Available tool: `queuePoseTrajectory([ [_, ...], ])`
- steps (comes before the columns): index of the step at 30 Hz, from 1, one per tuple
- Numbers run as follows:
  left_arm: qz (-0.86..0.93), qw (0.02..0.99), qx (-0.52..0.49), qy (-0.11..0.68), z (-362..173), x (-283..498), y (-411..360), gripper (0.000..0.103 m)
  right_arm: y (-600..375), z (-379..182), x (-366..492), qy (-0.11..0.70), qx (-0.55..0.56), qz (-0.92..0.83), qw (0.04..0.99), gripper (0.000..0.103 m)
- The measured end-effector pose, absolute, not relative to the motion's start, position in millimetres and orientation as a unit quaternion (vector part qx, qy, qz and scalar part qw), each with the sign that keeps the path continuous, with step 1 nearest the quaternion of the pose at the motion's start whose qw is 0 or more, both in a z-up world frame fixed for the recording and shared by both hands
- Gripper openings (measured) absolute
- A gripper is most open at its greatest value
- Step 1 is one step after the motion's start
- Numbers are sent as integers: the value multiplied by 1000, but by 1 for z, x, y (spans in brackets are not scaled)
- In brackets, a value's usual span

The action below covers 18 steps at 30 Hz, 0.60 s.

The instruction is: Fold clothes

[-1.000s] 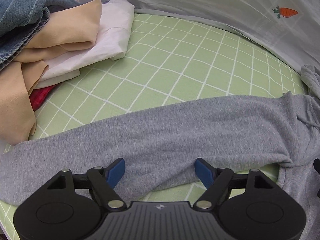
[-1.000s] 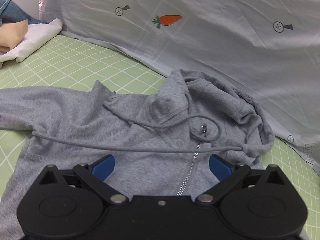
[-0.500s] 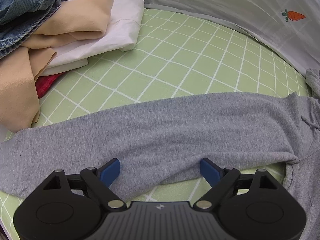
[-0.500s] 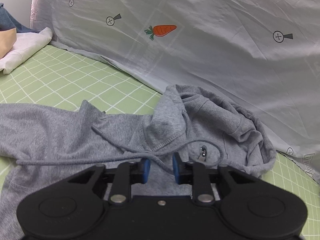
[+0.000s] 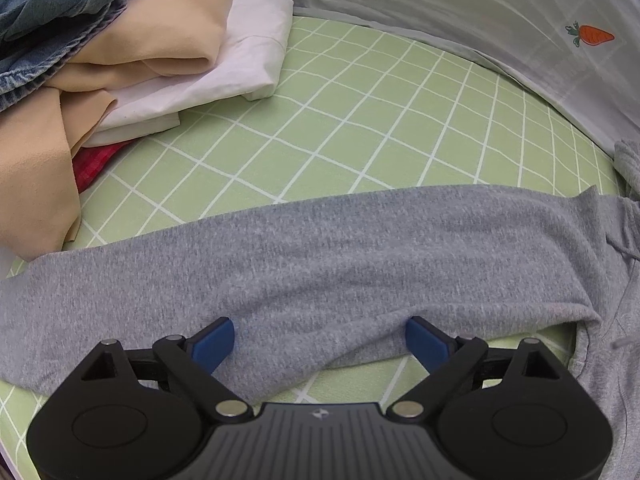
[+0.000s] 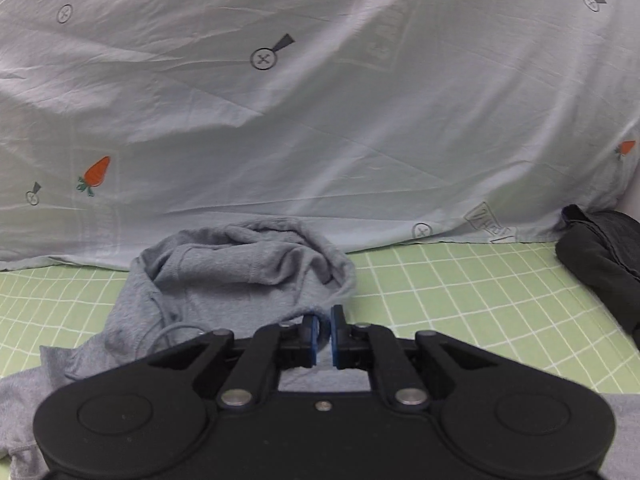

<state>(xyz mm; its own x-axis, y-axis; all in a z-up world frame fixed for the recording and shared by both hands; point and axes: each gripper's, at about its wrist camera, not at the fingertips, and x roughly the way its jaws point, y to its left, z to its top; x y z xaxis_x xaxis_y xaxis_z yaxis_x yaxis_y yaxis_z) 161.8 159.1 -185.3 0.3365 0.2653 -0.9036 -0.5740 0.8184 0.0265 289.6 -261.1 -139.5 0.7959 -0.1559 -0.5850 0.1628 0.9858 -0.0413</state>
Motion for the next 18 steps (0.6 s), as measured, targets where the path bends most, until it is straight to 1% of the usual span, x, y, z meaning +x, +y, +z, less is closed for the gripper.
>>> queuePoseTrajectory([
  [1, 262, 803, -151, 513, -185, 162, 159, 94, -269, -141, 288, 313, 5, -101, 944, 8],
  [2, 263, 803, -151, 513, -185, 161, 159, 94, -275, -143, 289, 326, 6, -108, 939, 12],
  [4, 265, 803, -151, 512, -186, 161, 158, 94, -279, -150, 288, 356, 12, -104, 929, 29],
  [5, 265, 803, -151, 511, -186, 161, 158, 94, -278, -154, 285, 366, 14, -102, 925, 45],
  [6, 266, 803, -151, 511, -186, 161, 158, 94, -273, -156, 282, 371, 15, -100, 923, 50],
  [8, 268, 803, -152, 510, -186, 160, 158, 94, -259, -159, 274, 383, 26, -85, 919, 51],
  [10, 270, 803, -151, 510, -186, 160, 157, 94, -243, -162, 267, 398, 53, -65, 914, 55],
  [11, 270, 803, -152, 510, -186, 160, 157, 95, -234, -164, 265, 407, 67, -50, 910, 63],
  [12, 269, 802, -152, 510, -186, 160, 157, 95, -225, -167, 264, 417, 80, -32, 905, 68],
  [18, 269, 803, -152, 511, -185, 160, 158, 95, -176, -183, 263, 458, 131, 51, 878, 68],
])
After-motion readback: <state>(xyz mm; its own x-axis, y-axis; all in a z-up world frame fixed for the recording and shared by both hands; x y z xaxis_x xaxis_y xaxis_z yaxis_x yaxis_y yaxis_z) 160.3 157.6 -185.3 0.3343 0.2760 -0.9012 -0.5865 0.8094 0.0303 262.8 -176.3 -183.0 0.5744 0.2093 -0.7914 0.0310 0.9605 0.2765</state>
